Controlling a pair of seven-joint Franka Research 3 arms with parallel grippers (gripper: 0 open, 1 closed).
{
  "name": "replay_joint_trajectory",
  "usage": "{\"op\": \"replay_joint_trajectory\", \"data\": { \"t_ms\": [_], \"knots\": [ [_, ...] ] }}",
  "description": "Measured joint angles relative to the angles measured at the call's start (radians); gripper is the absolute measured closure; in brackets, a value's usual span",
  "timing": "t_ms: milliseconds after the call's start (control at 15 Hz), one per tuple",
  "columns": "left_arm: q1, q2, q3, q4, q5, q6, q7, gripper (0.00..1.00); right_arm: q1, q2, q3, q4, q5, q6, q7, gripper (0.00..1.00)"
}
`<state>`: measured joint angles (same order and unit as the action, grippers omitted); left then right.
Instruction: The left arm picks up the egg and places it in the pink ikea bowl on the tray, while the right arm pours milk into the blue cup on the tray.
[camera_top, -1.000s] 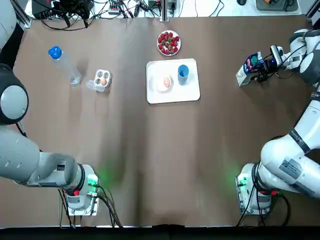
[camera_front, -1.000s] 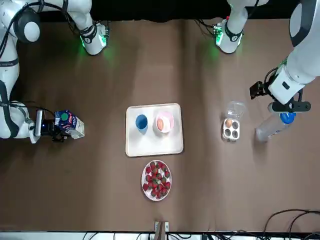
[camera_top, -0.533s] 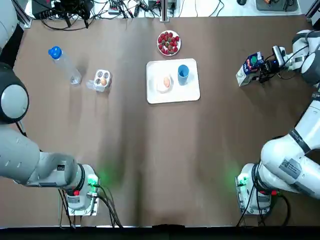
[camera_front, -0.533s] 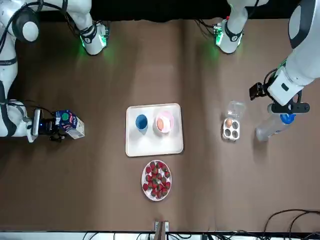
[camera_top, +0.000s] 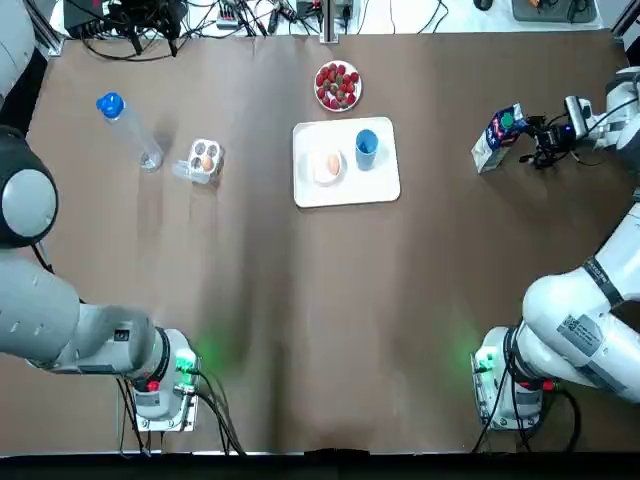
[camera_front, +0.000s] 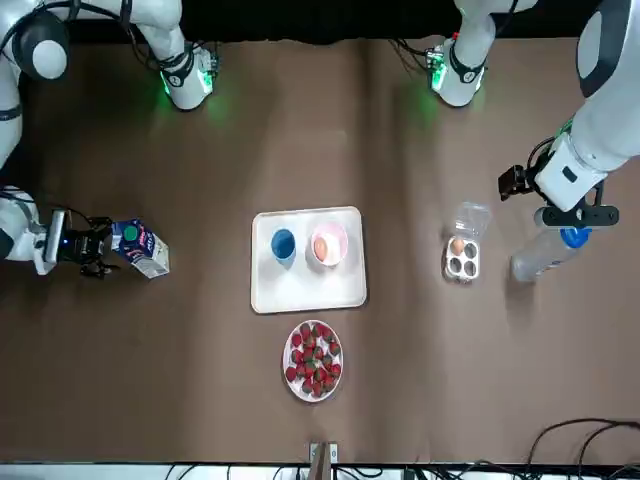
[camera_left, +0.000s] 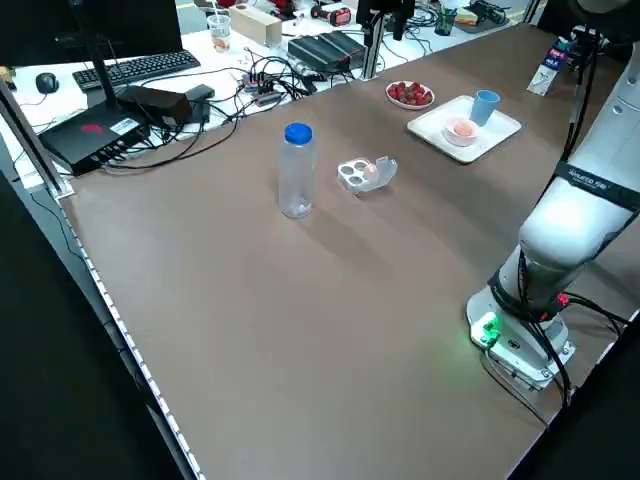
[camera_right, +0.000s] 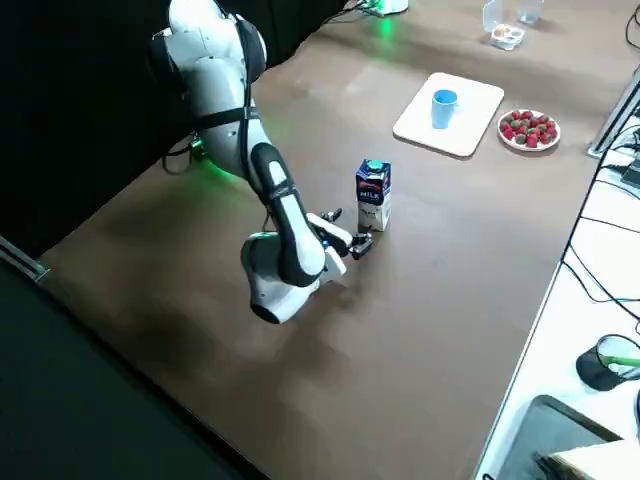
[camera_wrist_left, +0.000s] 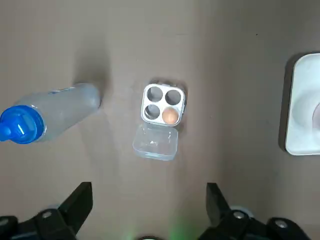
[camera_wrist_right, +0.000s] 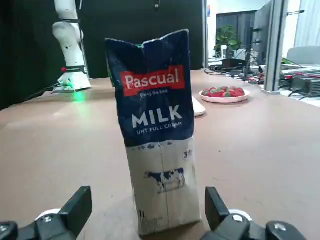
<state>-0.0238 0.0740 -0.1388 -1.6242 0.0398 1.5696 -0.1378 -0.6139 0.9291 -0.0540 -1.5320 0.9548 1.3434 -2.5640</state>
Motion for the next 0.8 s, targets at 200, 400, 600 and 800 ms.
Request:
{"op": "replay_joint_trajectory", "data": {
  "t_ms": [200, 400, 600, 800],
  "knots": [
    [0.000, 0.000, 0.000, 0.000, 0.000, 0.000, 0.000, 0.00, -0.032, -0.010, -0.001, 0.022, -0.025, -0.001, 0.007, 0.00],
    [0.000, 0.000, 0.000, 0.000, 0.000, 0.000, 0.000, 0.00, -0.037, -0.053, -0.009, 0.036, -0.060, -0.003, 0.149, 0.00],
    [0.000, 0.000, 0.000, 0.000, 0.000, 0.000, 0.000, 0.00, -0.026, -0.101, -0.006, 0.043, -0.091, -0.009, 0.342, 0.00],
    [0.000, 0.000, 0.000, 0.000, 0.000, 0.000, 0.000, 0.00, 0.004, -0.147, -0.006, 0.064, -0.137, -0.009, 0.466, 0.00]
  ]
}}
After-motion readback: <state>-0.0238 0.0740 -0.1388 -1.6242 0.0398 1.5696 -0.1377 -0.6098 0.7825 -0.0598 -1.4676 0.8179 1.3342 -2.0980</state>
